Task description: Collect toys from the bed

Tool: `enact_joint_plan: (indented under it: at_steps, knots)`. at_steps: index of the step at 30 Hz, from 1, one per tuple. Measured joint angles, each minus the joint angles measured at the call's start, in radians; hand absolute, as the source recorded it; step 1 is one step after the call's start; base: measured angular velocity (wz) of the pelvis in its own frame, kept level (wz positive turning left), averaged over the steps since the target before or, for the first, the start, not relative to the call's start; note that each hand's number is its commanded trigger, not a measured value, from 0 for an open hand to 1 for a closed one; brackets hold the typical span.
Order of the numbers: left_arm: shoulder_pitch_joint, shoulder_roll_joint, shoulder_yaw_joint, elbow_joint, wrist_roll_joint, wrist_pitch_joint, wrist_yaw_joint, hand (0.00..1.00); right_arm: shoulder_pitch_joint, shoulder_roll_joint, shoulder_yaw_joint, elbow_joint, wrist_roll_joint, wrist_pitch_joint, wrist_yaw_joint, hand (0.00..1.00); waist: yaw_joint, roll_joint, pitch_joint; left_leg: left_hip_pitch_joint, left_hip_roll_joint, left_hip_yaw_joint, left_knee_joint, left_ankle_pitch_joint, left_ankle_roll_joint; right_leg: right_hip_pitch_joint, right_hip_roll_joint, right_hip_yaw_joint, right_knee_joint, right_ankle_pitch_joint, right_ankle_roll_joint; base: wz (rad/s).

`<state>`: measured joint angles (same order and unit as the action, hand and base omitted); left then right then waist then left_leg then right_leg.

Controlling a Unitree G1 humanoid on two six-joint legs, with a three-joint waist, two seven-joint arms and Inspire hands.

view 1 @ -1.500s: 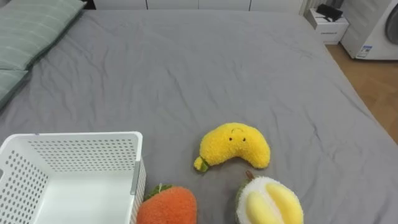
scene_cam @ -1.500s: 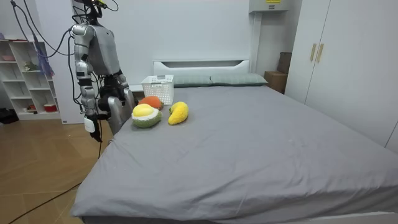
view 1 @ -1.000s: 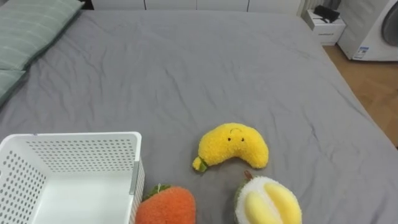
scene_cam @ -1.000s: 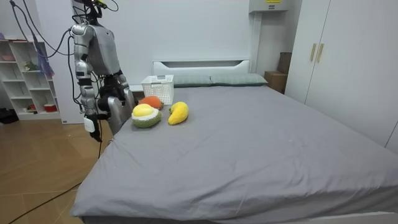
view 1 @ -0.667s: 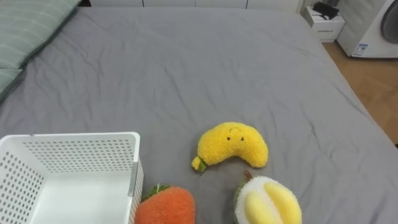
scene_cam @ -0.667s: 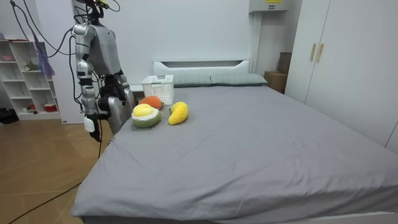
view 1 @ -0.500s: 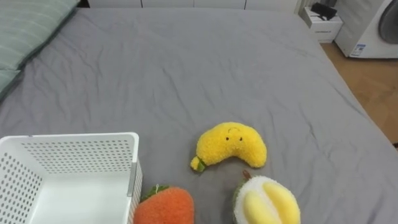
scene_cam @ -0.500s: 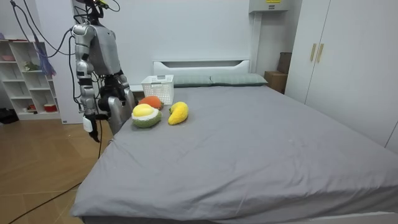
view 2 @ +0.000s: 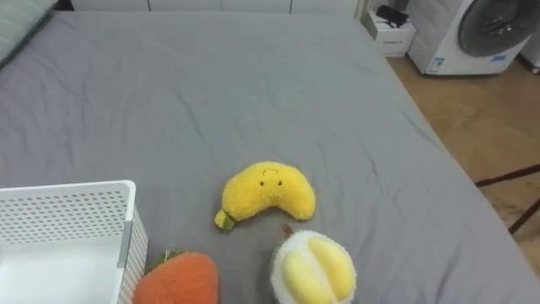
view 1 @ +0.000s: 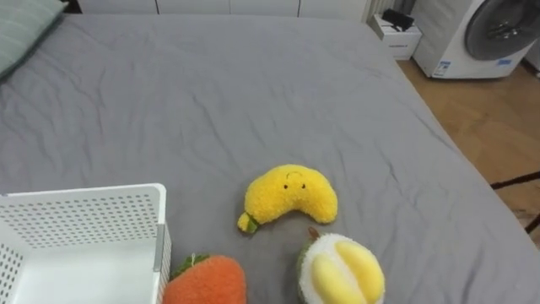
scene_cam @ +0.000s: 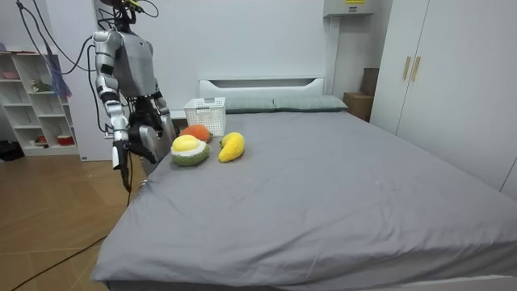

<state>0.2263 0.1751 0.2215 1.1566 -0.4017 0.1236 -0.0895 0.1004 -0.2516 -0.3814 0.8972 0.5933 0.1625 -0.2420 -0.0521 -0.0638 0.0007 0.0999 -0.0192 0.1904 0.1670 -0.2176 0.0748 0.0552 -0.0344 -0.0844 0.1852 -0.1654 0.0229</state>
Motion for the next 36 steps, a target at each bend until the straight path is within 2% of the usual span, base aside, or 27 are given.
enact_joint_plan:
  at_steps: [2,6,8,10,12,14,19,23,26,31,36]
  knots:
    - [-0.003,-0.001,0.000,-0.009,0.001,0.000,0.008,0.00,-0.017,-0.001,-0.004,-0.123,0.006,-0.013,-0.034,0.00,-0.004,0.004,-0.0009,-0.008,0.002,0.001,-0.001,0.000,0.000,-0.005,0.001,-0.001,0.001,0.001,0.000,0.00]
    - [-0.003,-0.004,0.002,-0.010,0.025,-0.002,0.022,0.00,-0.032,-0.001,0.002,-0.253,0.000,-0.044,-0.048,0.00,0.005,0.003,-0.0004,-0.010,0.004,0.000,-0.005,0.000,-0.002,-0.004,0.004,-0.003,0.001,0.001,0.000,0.01]
    - [0.003,-0.005,0.001,-0.028,0.037,-0.003,0.022,0.00,-0.030,0.000,0.017,-0.340,-0.015,-0.045,-0.045,0.00,0.005,0.006,0.0009,-0.010,0.004,0.000,-0.007,0.000,-0.002,-0.004,0.004,-0.003,0.001,0.001,-0.001,0.00]
    - [0.014,-0.006,0.001,-0.036,0.042,-0.003,0.022,0.00,-0.031,0.000,0.032,-0.409,-0.025,-0.070,-0.031,0.00,0.004,0.008,0.0004,-0.010,0.005,0.000,-0.006,0.001,-0.002,-0.003,0.004,-0.002,0.001,0.002,-0.001,0.00]
    - [0.023,-0.006,0.000,-0.044,0.042,-0.003,0.022,0.00,-0.028,0.000,0.047,-0.448,-0.025,-0.076,-0.021,0.00,0.003,0.010,0.0002,-0.010,0.005,0.000,-0.006,0.001,-0.003,-0.003,0.004,-0.003,0.002,0.003,-0.002,0.00]
    - [0.031,-0.006,-0.008,-0.043,0.044,-0.007,0.022,0.00,-0.023,0.000,0.058,-0.500,-0.032,-0.076,0.009,0.00,0.003,0.019,-0.0035,-0.017,0.005,-0.003,-0.003,0.001,-0.003,-0.002,0.004,-0.001,0.003,0.003,-0.002,0.00]
    - [0.030,-0.006,-0.009,-0.042,0.080,-0.012,0.019,0.00,-0.022,-0.001,0.127,-0.518,-0.198,-0.077,0.118,0.00,0.006,0.023,-0.0061,-0.018,0.007,-0.003,-0.005,0.001,-0.003,-0.002,0.003,-0.008,0.006,0.003,-0.002,0.00]
    - [0.031,-0.006,-0.011,-0.047,0.079,-0.015,0.020,0.00,-0.010,-0.001,0.210,-0.516,-0.267,-0.074,0.217,0.00,0.011,0.020,-0.0064,-0.015,0.006,-0.005,0.001,0.001,-0.003,-0.003,0.001,-0.016,0.004,0.004,-0.002,0.00]
    - [0.022,-0.006,-0.011,-0.047,0.079,-0.016,0.020,0.00,0.001,-0.001,0.245,-0.510,-0.355,-0.066,0.288,0.00,0.020,0.014,-0.0033,-0.018,0.006,-0.006,0.001,0.001,-0.003,-0.003,0.001,-0.017,0.004,0.004,-0.002,0.00]
    - [0.019,-0.006,-0.011,-0.047,0.078,-0.016,0.017,0.00,0.004,-0.001,0.250,-0.508,-0.455,-0.029,0.374,0.00,0.030,0.008,-0.0023,-0.019,0.006,-0.006,-0.001,0.001,-0.003,-0.002,0.001,-0.020,0.003,0.004,-0.002,0.00]
    - [0.019,-0.004,-0.019,-0.043,0.070,-0.016,0.020,0.00,-0.001,-0.001,0.254,-0.458,-0.526,-0.028,0.436,0.00,0.033,0.002,-0.0026,-0.019,0.006,-0.009,-0.001,0.001,-0.003,0.001,0.001,-0.023,0.002,0.004,-0.002,0.00]
